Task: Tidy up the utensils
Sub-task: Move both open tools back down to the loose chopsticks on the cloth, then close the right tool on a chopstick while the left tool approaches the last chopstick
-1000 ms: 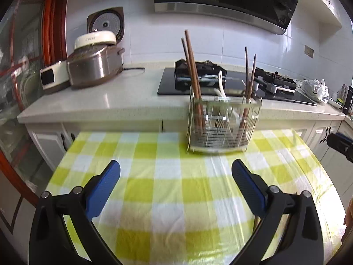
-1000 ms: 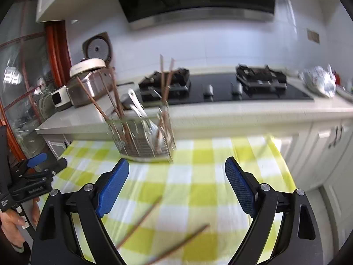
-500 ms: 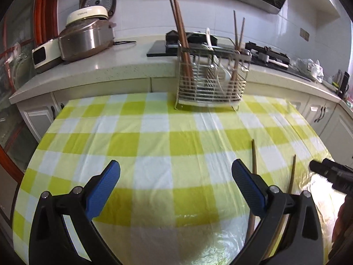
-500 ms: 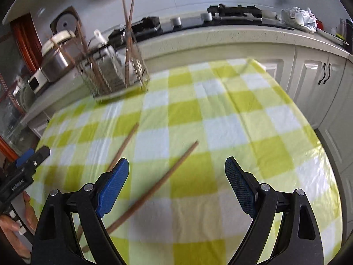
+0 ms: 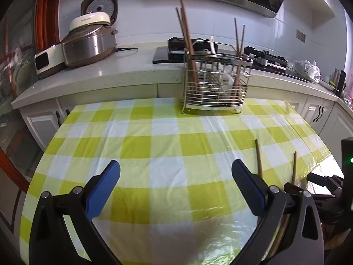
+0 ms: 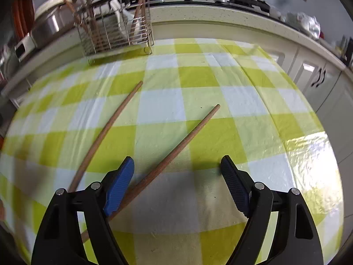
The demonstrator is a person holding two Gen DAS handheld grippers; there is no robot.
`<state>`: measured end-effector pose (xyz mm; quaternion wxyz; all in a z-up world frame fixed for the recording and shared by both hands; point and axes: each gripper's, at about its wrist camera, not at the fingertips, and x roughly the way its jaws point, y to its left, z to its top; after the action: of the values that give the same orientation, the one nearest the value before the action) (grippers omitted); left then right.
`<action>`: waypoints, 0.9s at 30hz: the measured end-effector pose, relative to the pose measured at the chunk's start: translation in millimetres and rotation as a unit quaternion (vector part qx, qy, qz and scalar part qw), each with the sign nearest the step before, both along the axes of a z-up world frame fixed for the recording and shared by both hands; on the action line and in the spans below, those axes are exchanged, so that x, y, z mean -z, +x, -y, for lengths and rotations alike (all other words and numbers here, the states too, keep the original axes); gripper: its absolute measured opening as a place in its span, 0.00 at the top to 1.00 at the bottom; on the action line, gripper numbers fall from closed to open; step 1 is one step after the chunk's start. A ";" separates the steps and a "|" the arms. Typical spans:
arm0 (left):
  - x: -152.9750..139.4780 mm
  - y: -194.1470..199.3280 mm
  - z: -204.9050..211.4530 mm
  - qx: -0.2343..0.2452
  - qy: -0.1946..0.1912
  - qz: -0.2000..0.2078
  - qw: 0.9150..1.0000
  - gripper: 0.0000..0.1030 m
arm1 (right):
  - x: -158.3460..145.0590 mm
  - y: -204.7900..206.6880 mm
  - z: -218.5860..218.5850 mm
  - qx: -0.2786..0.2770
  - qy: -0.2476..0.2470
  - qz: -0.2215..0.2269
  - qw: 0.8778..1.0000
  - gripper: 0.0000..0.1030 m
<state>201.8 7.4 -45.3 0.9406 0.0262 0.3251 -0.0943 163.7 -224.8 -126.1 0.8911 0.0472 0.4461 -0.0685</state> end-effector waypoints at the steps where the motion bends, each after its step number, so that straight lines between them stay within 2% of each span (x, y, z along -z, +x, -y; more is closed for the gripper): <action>1: 0.9 0.4 -2.9 -0.002 -0.002 -0.002 1.000 0.05 | -0.7 -0.6 -1.4 -0.009 0.000 0.006 1.000 0.35; 9: 8.1 5.4 -11.8 -0.014 -0.018 -0.018 1.000 0.05 | -3.8 5.6 1.1 -0.056 0.009 0.020 0.998 0.65; 11: 8.7 5.4 -8.5 -0.014 -0.017 -0.019 1.000 0.05 | -3.8 8.0 -2.8 -0.080 0.017 0.029 0.996 0.77; 13: 9.6 5.6 -3.7 -0.012 -0.012 -0.021 1.000 0.05 | -4.3 11.9 -8.1 -0.108 0.030 0.032 0.993 0.82; 16: 10.2 5.1 3.5 -0.012 -0.005 -0.022 1.000 0.05 | -5.3 19.1 -10.7 -0.121 0.047 0.033 0.991 0.85; 20: 10.8 3.5 14.0 -0.006 -0.001 -0.024 1.000 0.05 | -7.5 20.8 -10.8 -0.126 0.045 0.017 0.991 0.85; 22: 10.7 3.3 19.1 -0.003 0.001 -0.024 1.000 0.05 | -7.7 16.0 -14.5 -0.130 0.023 0.016 0.991 0.84; 27: 9.9 1.6 25.5 0.004 0.000 -0.023 1.000 0.05 | -5.2 19.3 -20.6 -0.116 0.005 0.018 0.993 0.84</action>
<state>203.3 -18.1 -55.2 0.9323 0.0252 0.3469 -0.0990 183.0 -204.3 -120.9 0.9005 0.0007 0.4331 0.0387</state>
